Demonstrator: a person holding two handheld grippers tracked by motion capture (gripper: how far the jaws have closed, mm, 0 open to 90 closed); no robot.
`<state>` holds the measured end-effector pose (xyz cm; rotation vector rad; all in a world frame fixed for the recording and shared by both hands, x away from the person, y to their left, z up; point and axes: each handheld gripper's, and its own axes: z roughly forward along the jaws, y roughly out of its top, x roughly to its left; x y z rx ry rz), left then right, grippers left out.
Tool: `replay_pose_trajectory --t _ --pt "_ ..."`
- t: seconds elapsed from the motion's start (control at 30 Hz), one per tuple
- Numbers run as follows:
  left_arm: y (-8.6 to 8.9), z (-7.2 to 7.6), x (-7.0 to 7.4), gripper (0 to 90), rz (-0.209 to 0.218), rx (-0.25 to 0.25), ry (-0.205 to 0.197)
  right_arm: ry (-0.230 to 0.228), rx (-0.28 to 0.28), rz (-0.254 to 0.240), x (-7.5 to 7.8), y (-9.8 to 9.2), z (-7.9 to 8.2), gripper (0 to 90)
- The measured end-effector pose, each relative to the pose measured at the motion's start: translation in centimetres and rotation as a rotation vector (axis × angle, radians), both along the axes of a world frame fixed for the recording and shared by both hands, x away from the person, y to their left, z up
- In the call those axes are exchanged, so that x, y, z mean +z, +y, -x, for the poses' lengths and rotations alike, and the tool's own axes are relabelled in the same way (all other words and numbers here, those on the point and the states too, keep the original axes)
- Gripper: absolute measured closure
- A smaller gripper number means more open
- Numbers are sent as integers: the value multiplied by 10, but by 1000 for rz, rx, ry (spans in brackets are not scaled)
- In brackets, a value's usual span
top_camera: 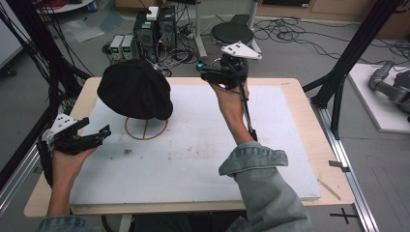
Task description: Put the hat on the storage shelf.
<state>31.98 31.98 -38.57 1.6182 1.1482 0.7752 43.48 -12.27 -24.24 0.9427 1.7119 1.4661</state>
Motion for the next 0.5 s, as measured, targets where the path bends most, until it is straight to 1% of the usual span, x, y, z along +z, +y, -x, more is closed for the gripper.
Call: replay_pose_trajectory --t 0.03,0.1,0.17,0.33,0.4,0.5 --pt "-1 0 -1 159 -1 -2 1 -1 -2 -1 0 -3 0 126" --pt "-2 0 -1 159 -2 -5 1 3 -29 -9 -2 -18 3 126" --pt "-4 0 0 159 -2 -6 -2 0 -40 -27 -3 -28 6 126" --pt "-6 0 -1 159 -7 -11 -2 5 -78 -36 -5 -57 16 126" --pt "-7 0 -2 159 -9 -10 1 -1 -93 -43 -6 -67 20 126" --pt "-8 -1 -3 159 -10 -9 4 1 -117 -50 -11 -83 26 126"
